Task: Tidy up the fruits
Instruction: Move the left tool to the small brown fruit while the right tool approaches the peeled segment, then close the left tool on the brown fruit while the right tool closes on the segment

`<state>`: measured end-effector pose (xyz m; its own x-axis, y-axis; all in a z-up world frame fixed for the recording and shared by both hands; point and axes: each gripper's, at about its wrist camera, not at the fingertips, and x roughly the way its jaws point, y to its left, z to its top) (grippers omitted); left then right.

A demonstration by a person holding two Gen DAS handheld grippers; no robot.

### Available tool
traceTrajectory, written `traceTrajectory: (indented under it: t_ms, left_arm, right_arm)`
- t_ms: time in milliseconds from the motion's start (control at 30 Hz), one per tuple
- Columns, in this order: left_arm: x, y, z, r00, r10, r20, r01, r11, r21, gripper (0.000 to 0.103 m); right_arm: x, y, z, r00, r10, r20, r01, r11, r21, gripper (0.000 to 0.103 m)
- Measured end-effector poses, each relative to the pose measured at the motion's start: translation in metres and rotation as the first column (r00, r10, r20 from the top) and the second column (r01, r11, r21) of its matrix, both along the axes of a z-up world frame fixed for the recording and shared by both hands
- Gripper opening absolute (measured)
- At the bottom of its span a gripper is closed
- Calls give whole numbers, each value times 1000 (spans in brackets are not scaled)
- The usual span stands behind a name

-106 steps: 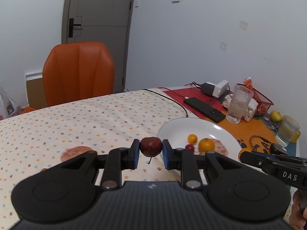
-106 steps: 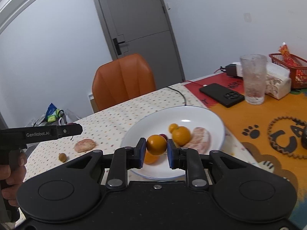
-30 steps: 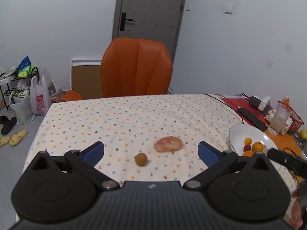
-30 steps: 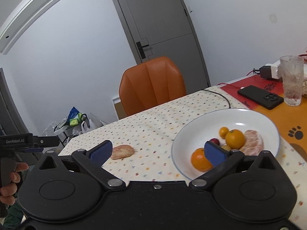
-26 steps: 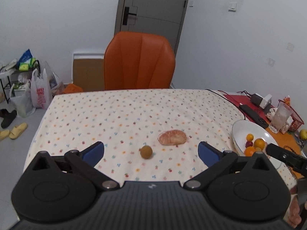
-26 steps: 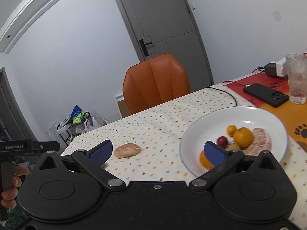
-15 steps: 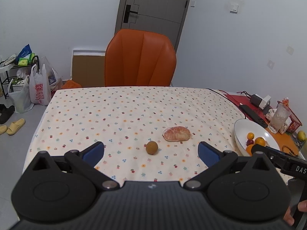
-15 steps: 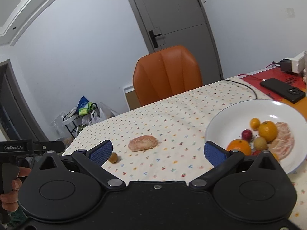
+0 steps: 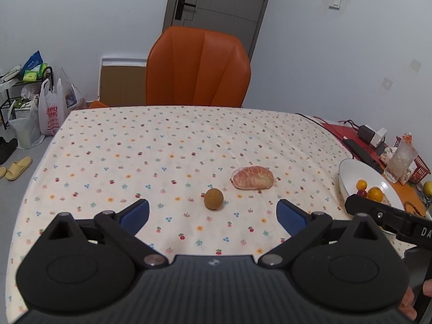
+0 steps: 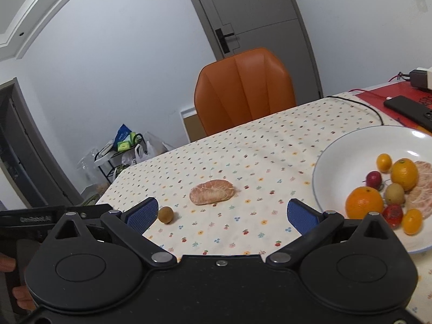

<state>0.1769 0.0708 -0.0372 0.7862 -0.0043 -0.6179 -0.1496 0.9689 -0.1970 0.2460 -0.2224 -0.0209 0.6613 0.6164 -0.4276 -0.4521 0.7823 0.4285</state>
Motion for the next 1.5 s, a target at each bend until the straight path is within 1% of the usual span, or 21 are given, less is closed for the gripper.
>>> traceTrajectory:
  t_ms: [100, 167, 267, 400, 433, 533, 567, 633, 667, 767, 867, 900, 933, 967, 1033, 1133, 1367, 1500]
  left_arm:
    - [8, -1, -4, 1000, -1, -6, 1, 1000, 1, 100]
    - [15, -2, -8, 1000, 4, -20, -4, 1000, 17, 100]
    - [24, 0, -13, 999, 20, -28, -20, 1000, 9, 95]
    - [36, 2, -22, 998, 43, -46, -42, 999, 7, 83]
    - [40, 2, -25, 998, 42, -52, -42, 999, 4, 81]
    - [49, 3, -33, 997, 41, -70, -40, 999, 14, 70]
    - [52, 3, -35, 996, 41, -74, -40, 999, 15, 68]
    - [58, 4, -38, 996, 40, -78, -39, 999, 10, 61]
    - [60, 4, -40, 996, 36, -79, -36, 999, 8, 60]
    - [69, 0, -44, 996, 21, -87, -20, 1000, 9, 52]
    - [76, -5, -51, 994, 2, -107, -1, 1000, 11, 38]
    - [78, -6, -54, 993, -3, -118, 5, 1000, 16, 30]
    - [79, -7, -56, 993, -4, -121, 7, 1000, 26, 24]
    - [78, -8, -57, 994, 0, -106, 4, 999, 38, 22]
    - [77, -3, -56, 995, 5, -99, -3, 1000, 25, 22]
    - [75, 6, -52, 996, 26, -86, -23, 999, 35, 22]
    - [70, 27, -47, 995, 61, -73, -60, 998, 24, 22]
    - [68, 36, -47, 995, 73, -68, -72, 997, 17, 22]
  right_arm:
    - [5, 5, -2, 1000, 20, -8, -20, 1000, -2, 103]
    - [9, 9, -3, 1000, 26, -12, -26, 1000, -7, 103]
    - [16, 13, -7, 999, 28, -21, -28, 999, -23, 103]
    - [24, 18, -9, 999, 48, -25, -49, 998, -37, 103]
    - [27, 20, -10, 998, 54, -26, -55, 998, -43, 103]
    - [35, 27, -12, 997, 72, -26, -74, 995, -60, 103]
    - [37, 29, -12, 997, 78, -26, -80, 995, -64, 102]
    - [43, 35, -14, 996, 90, -28, -92, 993, -73, 101]
    - [46, 38, -14, 995, 96, -29, -98, 992, -79, 101]
    - [54, 45, -17, 994, 105, -33, -108, 989, -99, 96]
    - [63, 49, -21, 993, 109, -55, -114, 988, -101, 94]
    - [66, 50, -22, 992, 111, -58, -117, 988, -104, 94]
    - [68, 52, -22, 992, 114, -59, -120, 987, -107, 94]
    - [69, 53, -23, 991, 117, -61, -124, 986, -109, 94]
    - [72, 57, -25, 990, 125, -64, -132, 985, -114, 94]
    - [78, 65, -28, 989, 131, -71, -139, 982, -131, 94]
    - [87, 87, -33, 986, 148, -79, -160, 973, -167, 94]
    - [89, 100, -36, 987, 139, -79, -152, 969, -194, 95]
